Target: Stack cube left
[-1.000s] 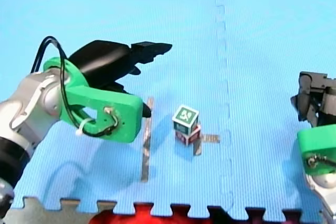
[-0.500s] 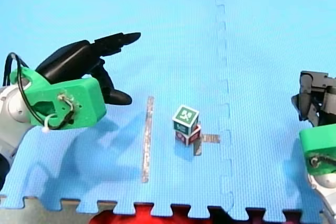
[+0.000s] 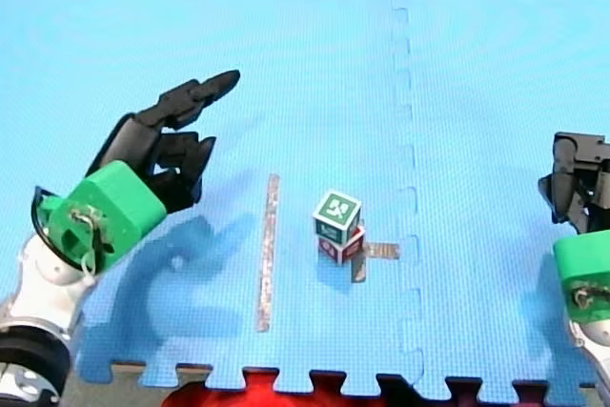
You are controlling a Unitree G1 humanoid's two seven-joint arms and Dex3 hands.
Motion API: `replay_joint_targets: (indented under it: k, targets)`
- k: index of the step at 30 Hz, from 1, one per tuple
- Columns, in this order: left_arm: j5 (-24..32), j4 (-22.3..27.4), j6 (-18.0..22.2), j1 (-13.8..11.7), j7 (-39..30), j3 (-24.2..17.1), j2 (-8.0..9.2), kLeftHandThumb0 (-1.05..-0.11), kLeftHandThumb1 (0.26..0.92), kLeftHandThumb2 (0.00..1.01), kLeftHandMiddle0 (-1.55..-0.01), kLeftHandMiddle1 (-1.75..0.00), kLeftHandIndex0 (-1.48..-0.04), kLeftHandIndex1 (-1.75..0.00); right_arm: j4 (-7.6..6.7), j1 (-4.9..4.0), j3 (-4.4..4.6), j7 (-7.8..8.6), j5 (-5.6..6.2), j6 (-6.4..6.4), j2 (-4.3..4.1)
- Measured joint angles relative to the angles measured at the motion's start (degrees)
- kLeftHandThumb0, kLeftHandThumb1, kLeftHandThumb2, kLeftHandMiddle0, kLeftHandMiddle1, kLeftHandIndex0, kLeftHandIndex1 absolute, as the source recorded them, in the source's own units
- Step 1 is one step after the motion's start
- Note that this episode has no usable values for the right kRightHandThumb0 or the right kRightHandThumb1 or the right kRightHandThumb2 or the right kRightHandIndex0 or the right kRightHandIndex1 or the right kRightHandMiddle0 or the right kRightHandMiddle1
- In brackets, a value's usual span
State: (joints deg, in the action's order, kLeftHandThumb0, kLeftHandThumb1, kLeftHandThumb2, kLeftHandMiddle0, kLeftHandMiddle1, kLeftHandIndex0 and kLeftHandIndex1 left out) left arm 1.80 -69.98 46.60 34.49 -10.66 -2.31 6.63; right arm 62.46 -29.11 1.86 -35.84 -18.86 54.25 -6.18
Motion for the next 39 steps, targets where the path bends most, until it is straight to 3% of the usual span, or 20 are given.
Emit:
replay_joint_targets:
  k: [4, 12, 13, 15, 18, 31, 39]
  targets:
    - [-0.52, -0.75, 0.0, 0.31, 0.33, -1.17, -1.14, -1.048, 0.921, 0.76, -0.67, -1.71, -0.48, -0.01, 0.06, 0.44, -0.63, 1.85, 1.14, 0.52, -0.75]
    - [-1.49, -0.79, 0.15, 0.98, -0.48, -2.49, -0.64, -1.048, 0.921, 0.82, -0.63, -1.05, -0.39, 0.0, 0.16, 0.88, -1.26, 3.09, 1.58, 0.6, -1.49]
    - [-1.3, -0.8, -0.08, 0.96, -1.06, -2.73, -0.56, -1.048, 0.921, 0.82, -0.65, -0.74, -0.38, 0.0, 0.16, 0.95, -1.29, 3.12, 1.58, 0.64, -1.55]
    - [-1.36, -0.81, -1.29, 0.87, -1.72, -2.88, -0.34, -1.048, 0.921, 0.82, -0.63, -0.32, -0.34, 0.0, 0.18, 1.06, -1.3, 3.18, 1.55, 0.8, -1.63]
    - [-2.29, -0.72, -3.23, 0.52, -1.51, -2.7, -0.04, -1.048, 0.921, 0.83, -0.56, -0.13, -0.3, 0.0, 0.23, 1.24, -1.32, 3.27, 1.51, 0.98, -1.8]
    - [-0.14, 0.26, -4.86, -0.01, -6.31, -4.58, -1.08, -1.048, 0.921, 0.84, -0.49, -0.03, -0.26, 0.0, 0.82, 1.32, -1.4, 4.11, 1.53, 1.16, -1.95]
    - [0.07, 0.21, -4.86, -0.36, -9.86, -4.72, -1.38, -1.048, 0.921, 0.82, -0.46, -0.01, -0.25, 0.0, 1.35, 0.31, -0.95, 4.67, 1.33, 0.25, -1.58]
